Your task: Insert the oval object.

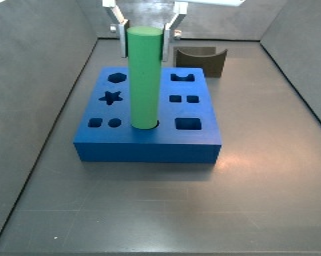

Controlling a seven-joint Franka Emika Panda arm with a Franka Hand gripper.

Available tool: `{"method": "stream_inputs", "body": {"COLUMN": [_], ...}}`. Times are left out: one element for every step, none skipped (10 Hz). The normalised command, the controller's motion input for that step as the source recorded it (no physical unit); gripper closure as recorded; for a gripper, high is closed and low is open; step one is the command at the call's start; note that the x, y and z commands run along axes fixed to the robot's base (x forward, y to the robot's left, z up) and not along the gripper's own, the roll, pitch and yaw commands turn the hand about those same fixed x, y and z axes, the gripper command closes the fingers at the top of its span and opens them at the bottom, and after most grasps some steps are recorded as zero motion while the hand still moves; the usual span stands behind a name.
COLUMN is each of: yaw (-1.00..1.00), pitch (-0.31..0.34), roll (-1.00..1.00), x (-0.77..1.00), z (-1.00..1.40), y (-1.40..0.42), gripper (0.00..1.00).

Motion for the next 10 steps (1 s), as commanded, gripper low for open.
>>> {"method": "stream_inputs", "body": {"yaw": [0.0,0.0,0.0,0.0,0.0,0.0,0.0,0.0,0.0,0.0], "pitch": [-0.076,-0.074,-0.093,-0.113,-0.136,-0.13,-0.071,-0.034,0.0,0.0], "roll": [0.0,0.0,0.0,0.0,0.0,0.01,0.03,0.03,-0.01,0.0], "x": [0.0,0.0,0.0,0.0,0.0,0.0,0.07,0.05,0.0,0.0], "z": [-0.39,-0.34,-0.32,-0.36,-0.47,-0.54,-0.53,-0.39,-0.02,0.0], "y": [0.0,0.0,0.0,0.0,0.0,-0.01,-0.02,0.0,0.04,0.0], "gripper": [1.0,1.0,1.0,1.0,1.0,1.0,1.0,1.0,1.0,1.0]}}
